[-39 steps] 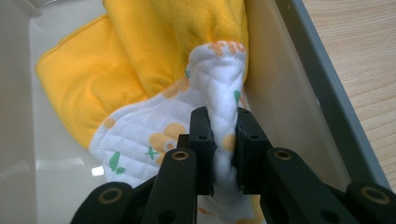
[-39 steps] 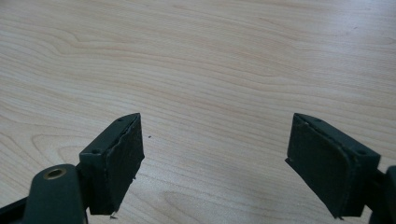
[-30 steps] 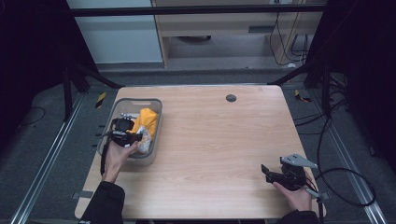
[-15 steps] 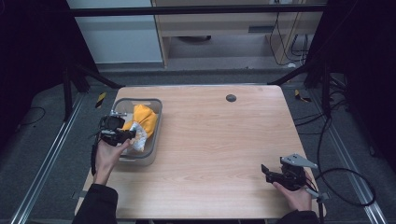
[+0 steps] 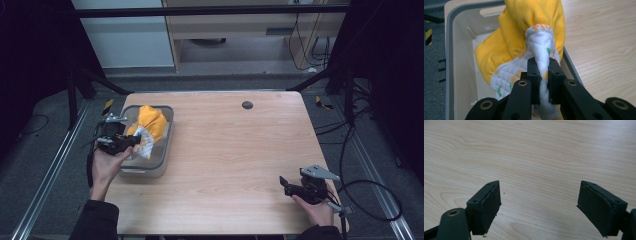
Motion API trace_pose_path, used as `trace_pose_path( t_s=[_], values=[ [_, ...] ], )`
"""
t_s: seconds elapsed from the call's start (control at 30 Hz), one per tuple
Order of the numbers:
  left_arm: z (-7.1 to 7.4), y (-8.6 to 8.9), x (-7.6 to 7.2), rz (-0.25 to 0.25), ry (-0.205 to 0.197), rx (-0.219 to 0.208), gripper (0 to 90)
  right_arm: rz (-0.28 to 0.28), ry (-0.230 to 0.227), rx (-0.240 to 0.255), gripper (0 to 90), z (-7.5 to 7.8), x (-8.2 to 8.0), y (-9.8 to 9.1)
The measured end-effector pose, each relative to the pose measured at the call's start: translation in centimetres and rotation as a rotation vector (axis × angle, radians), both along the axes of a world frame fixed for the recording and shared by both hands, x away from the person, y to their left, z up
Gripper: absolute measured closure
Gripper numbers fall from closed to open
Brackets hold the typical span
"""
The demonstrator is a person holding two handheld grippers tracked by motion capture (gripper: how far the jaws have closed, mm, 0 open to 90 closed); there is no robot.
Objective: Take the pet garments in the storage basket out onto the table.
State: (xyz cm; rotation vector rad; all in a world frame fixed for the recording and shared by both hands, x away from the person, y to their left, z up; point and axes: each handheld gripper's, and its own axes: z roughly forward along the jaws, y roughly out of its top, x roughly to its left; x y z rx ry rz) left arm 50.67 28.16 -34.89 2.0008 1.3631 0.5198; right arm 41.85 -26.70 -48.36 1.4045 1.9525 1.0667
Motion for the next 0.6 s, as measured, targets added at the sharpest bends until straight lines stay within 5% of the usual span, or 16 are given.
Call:
trace_pose_path(
  t_s=[0.6],
  values=[
    [2.2,-1.2,-1.7,-0.077,-0.057,-0.038,82.4,0.001,-0.013,-0.015,18.3,0.0,0.0,-0.1]
  ],
)
